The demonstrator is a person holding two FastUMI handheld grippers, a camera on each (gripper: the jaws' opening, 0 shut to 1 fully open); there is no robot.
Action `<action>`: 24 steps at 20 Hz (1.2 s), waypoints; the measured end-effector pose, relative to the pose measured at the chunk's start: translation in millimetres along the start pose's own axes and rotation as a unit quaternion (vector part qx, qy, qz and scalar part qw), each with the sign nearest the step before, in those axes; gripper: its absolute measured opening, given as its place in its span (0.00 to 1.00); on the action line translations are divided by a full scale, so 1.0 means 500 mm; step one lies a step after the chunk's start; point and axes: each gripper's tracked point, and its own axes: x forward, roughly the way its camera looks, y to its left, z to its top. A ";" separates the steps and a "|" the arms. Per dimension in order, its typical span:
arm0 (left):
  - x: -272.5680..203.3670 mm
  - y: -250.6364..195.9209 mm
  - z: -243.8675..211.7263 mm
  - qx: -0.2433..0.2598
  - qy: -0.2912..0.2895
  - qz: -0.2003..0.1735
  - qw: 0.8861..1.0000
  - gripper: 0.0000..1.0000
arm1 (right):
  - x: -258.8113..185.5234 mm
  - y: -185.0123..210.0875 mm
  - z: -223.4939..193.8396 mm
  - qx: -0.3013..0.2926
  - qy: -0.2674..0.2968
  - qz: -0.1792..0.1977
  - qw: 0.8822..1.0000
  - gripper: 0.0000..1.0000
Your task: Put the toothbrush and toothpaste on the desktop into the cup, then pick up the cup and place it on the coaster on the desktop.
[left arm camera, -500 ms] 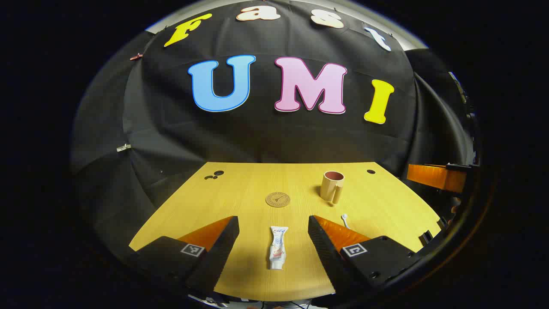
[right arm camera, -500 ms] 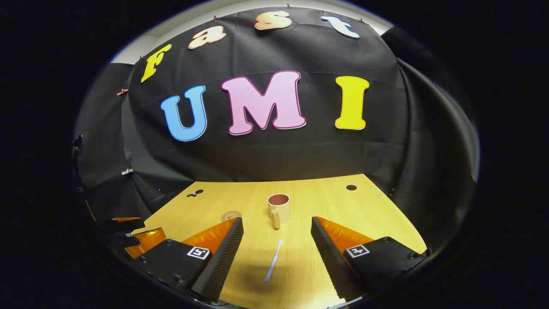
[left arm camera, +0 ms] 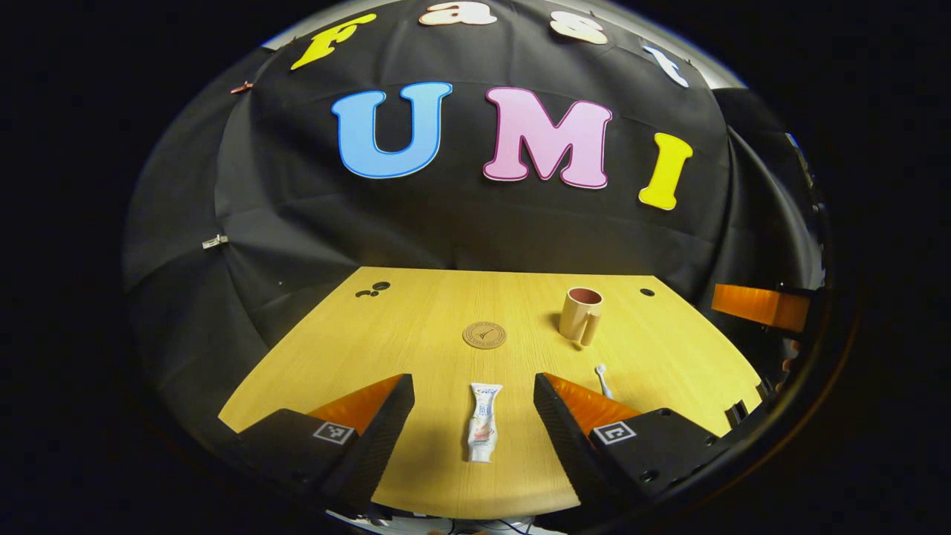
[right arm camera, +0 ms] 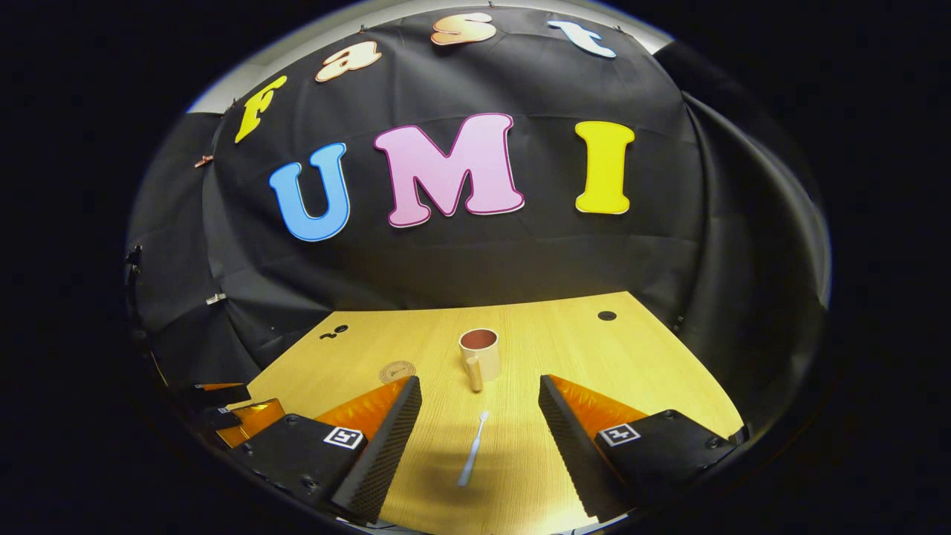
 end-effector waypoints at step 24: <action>0.186 0.009 -0.196 -0.006 0.195 -0.006 0.981 0.99 | 0.087 -0.063 -0.064 0.007 0.077 0.025 0.997 0.98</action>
